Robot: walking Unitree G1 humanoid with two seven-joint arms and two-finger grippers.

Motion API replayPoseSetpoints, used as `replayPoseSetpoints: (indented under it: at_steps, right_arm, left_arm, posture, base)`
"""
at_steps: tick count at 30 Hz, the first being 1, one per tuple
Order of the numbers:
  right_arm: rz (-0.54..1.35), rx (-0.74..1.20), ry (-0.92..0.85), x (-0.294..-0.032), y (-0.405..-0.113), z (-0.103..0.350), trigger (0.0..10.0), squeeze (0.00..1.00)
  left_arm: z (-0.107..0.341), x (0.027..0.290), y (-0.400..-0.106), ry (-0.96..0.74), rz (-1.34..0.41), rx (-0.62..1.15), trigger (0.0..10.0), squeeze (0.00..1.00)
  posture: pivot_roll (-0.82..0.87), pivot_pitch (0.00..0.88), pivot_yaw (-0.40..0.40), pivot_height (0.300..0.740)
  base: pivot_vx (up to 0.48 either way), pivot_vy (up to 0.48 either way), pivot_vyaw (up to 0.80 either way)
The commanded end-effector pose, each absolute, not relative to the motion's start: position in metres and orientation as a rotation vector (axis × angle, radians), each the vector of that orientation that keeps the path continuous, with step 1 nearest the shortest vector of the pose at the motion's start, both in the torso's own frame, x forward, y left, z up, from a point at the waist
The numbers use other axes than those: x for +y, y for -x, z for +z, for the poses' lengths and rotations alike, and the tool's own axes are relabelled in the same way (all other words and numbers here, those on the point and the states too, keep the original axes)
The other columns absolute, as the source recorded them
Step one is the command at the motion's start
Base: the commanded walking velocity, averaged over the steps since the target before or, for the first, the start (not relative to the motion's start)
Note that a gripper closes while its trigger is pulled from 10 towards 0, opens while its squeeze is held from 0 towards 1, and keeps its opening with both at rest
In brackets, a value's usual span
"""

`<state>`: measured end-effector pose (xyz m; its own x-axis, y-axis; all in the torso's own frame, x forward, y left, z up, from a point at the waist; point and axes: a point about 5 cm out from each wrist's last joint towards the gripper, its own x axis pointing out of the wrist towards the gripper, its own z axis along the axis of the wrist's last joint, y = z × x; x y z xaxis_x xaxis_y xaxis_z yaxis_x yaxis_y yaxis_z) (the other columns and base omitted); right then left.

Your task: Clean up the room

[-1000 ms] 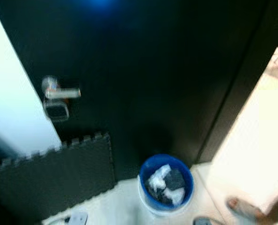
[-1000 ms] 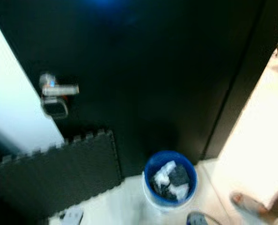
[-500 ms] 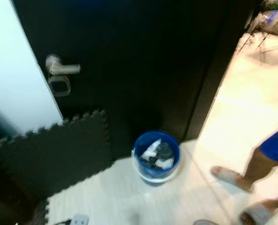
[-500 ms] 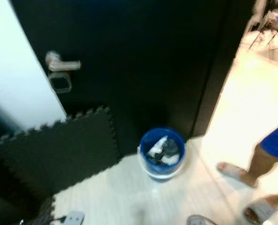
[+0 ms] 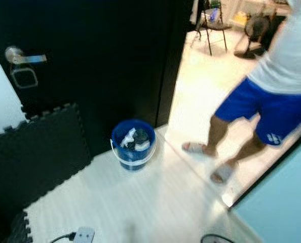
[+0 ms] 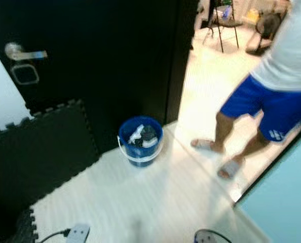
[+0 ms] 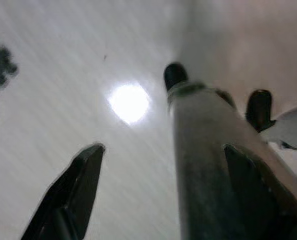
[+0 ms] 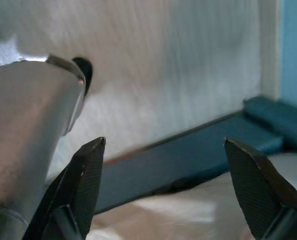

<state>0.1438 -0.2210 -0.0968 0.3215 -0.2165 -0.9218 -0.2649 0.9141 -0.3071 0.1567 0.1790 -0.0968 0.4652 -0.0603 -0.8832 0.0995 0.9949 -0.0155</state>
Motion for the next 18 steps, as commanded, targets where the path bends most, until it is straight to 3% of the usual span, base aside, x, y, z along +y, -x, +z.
replayPoseSetpoints:
  at_steps: [1,18]
  right_arm:
    - [0.031,1.293,0.444,-0.221,-0.135,-0.100,10.0,0.00]
    - [0.029,1.325,0.439,-0.220,-0.123,-0.104,10.0,0.00]
  left_arm:
    - [-0.102,0.176,-0.144,-0.022,-0.095,1.128,10.0,0.00]
    - [-0.103,0.175,-0.143,-0.034,-0.106,1.132,10.0,0.00]
  posture:
    - [0.03,0.055,-0.017,0.740]
    - [0.02,0.059,-0.008,0.740]
  base:
    - [0.000,0.000,-0.69]
    - [0.000,0.000,-0.70]
